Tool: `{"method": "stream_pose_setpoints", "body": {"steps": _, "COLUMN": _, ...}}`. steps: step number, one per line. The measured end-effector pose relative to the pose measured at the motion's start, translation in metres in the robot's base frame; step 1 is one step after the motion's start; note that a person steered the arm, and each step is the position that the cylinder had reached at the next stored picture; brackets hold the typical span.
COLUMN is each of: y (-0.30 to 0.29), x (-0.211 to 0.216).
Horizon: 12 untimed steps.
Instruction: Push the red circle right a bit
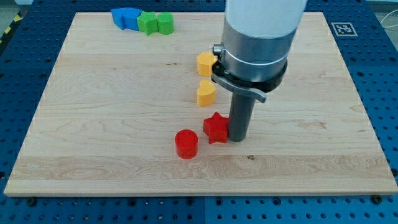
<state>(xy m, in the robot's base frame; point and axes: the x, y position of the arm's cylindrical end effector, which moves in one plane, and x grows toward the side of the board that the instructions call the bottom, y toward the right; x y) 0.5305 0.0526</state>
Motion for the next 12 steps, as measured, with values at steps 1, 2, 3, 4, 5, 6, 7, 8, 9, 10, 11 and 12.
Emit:
{"method": "stream_pose_setpoints", "body": {"steps": 1, "y": -0.017, "x": -0.015}}
{"method": "stream_pose_setpoints", "body": {"steps": 2, "y": -0.029, "x": -0.022}}
{"method": "stream_pose_setpoints", "body": {"steps": 3, "y": -0.029, "x": -0.022}}
{"method": "stream_pose_setpoints", "body": {"steps": 4, "y": -0.013, "x": -0.003}}
{"method": "stream_pose_setpoints", "body": {"steps": 5, "y": -0.016, "x": 0.022}}
{"method": "stream_pose_setpoints", "body": {"steps": 6, "y": -0.029, "x": 0.048}}
{"method": "stream_pose_setpoints", "body": {"steps": 7, "y": -0.033, "x": 0.052}}
{"method": "stream_pose_setpoints", "body": {"steps": 8, "y": -0.036, "x": 0.052}}
{"method": "stream_pose_setpoints", "body": {"steps": 9, "y": -0.034, "x": 0.054}}
{"method": "stream_pose_setpoints", "body": {"steps": 10, "y": -0.017, "x": 0.087}}
{"method": "stream_pose_setpoints", "body": {"steps": 11, "y": -0.016, "x": 0.089}}
{"method": "stream_pose_setpoints", "body": {"steps": 12, "y": -0.05, "x": 0.088}}
